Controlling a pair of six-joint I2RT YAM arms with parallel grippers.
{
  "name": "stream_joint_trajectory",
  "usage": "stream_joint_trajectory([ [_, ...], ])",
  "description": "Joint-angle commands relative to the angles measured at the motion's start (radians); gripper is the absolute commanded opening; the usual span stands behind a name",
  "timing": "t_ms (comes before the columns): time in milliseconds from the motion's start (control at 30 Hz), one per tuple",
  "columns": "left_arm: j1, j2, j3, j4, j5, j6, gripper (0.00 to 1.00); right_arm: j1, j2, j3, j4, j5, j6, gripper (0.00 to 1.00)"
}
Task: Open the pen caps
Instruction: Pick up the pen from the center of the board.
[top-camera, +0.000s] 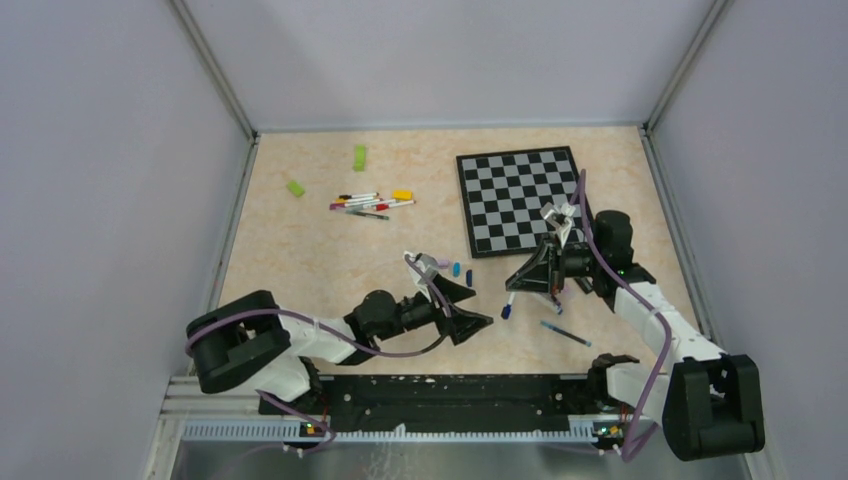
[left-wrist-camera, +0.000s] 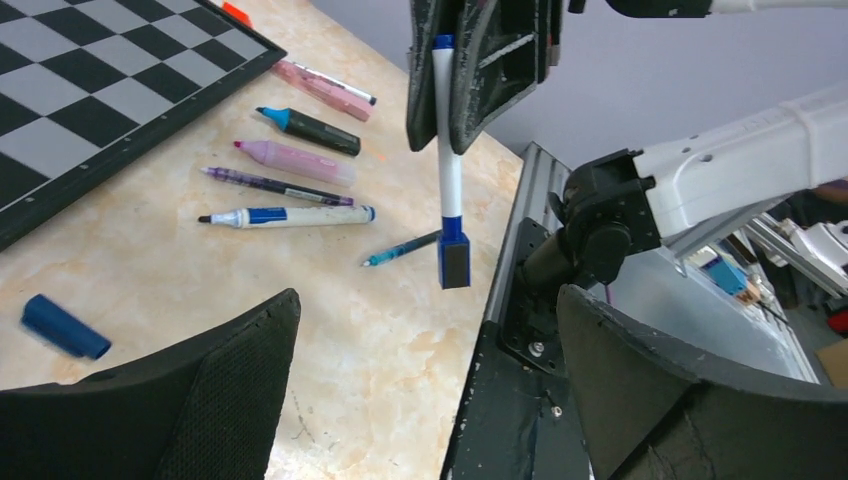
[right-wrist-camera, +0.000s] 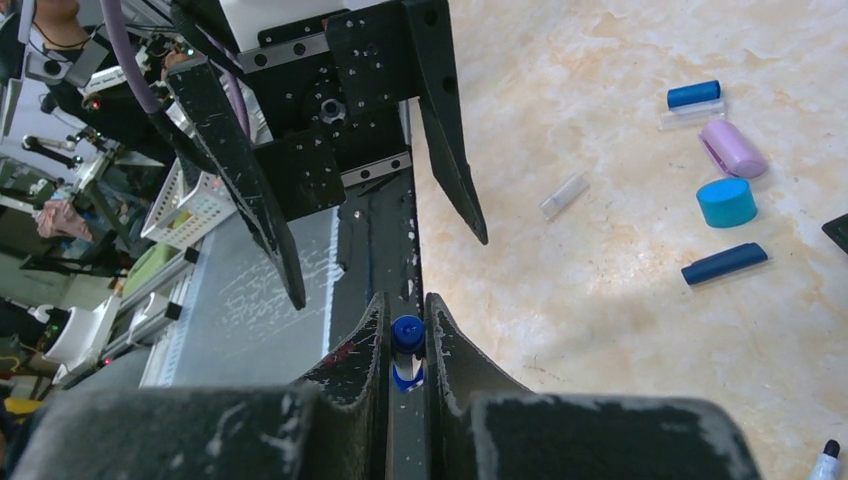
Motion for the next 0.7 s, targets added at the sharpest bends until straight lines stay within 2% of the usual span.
stream_joint_trajectory([
  [0,0.004,0.044,0.043,0.121,0.104,-0.024,0.99,0.014,-0.012,0.051,0.013,-0.039,-0.024,0.00],
  [67,0.003,0.081,0.073,0.126,0.127,-0.027,0.98,0.014,-0.012,0.050,0.013,-0.038,-0.024,0.00],
  [233,0.002,0.186,0.151,0.131,0.162,-0.038,0.86,0.014,-0.007,0.049,0.013,-0.035,-0.024,0.00],
  [433,-0.002,0.257,0.198,0.136,0.147,-0.051,0.76,0.015,0.001,0.047,0.013,-0.036,-0.023,0.00],
  [600,-0.005,0.284,0.233,0.101,0.149,-0.054,0.63,0.014,0.010,0.047,0.013,-0.030,-0.022,0.00],
  [667,-0.007,0.290,0.240,0.090,0.151,-0.056,0.54,0.014,0.012,0.047,0.013,-0.026,-0.022,0.00],
])
